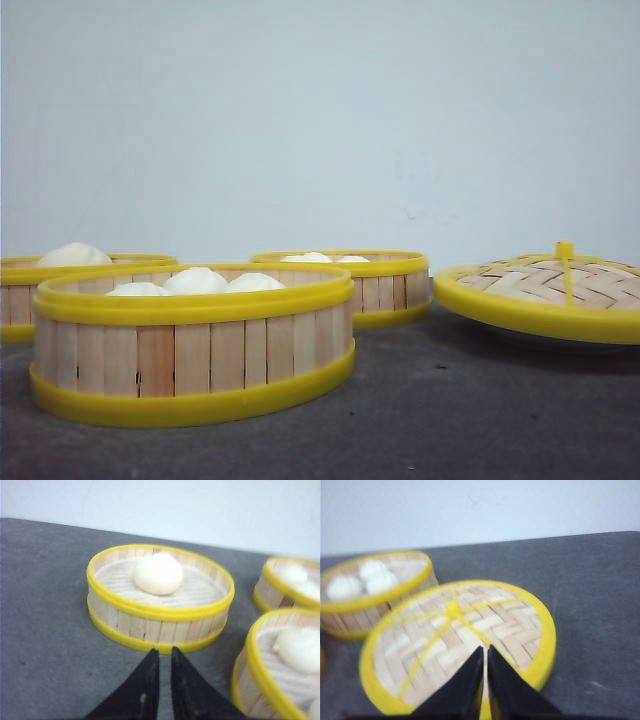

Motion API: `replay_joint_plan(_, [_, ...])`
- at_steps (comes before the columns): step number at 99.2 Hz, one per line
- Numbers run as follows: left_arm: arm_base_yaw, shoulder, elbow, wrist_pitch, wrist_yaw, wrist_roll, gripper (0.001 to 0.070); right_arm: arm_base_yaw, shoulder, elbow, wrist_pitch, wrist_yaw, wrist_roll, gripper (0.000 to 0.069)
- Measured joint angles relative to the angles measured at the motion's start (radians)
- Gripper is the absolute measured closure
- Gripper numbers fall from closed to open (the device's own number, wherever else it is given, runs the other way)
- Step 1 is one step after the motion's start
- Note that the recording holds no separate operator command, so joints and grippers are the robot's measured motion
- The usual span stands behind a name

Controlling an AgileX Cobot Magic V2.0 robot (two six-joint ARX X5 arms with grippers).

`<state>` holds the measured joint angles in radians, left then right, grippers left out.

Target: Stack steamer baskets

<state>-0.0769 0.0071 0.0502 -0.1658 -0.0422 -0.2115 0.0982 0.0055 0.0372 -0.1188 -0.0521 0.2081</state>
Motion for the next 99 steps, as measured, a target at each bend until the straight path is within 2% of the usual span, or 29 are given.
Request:
replay_joint_plan(8, [0.0,0.02,0.075,-0.056,0.026,-0.067,0.0695,0.0,0.02,0.066,-0.012,0.0,0.063,0.0682])
replay_joint_plan(19, [0.0,0.083,0.241,-0.117,0.033,-0.08,0.0695,0.0,0.086,0.218,-0.038,0.0,0.105,0.0682])
replay_joint_plan(42, [0.0,0.36,0.586,-0.317,0.035,0.01,0.0695,0.0,0.369,0.561,-0.256,0.0,0.066,0.0682])
replay_joint_plan(57, [0.0,0.558,0.763,-0.433,0.081,0.075,0.0695,0.0,0.58,0.76,-0.436,0.0,-0.006,0.0682])
replay_joint_plan(67, [0.0,0.665,0.818,-0.47,0.091,0.111,0.0695,0.0,0.697,0.836,-0.522,0.0,-0.044,0.0682])
replay_joint_plan(79, [0.0,0.749,0.822,-0.488,0.091,0.134,0.0695,0.0,0.799,0.844,-0.56,0.0,-0.072,0.0682])
replay_joint_plan(99, [0.0,0.781,0.822,-0.51,0.091,0.151,0.0684,0.0,0.853,0.843,-0.589,0.0,-0.082,0.0682])
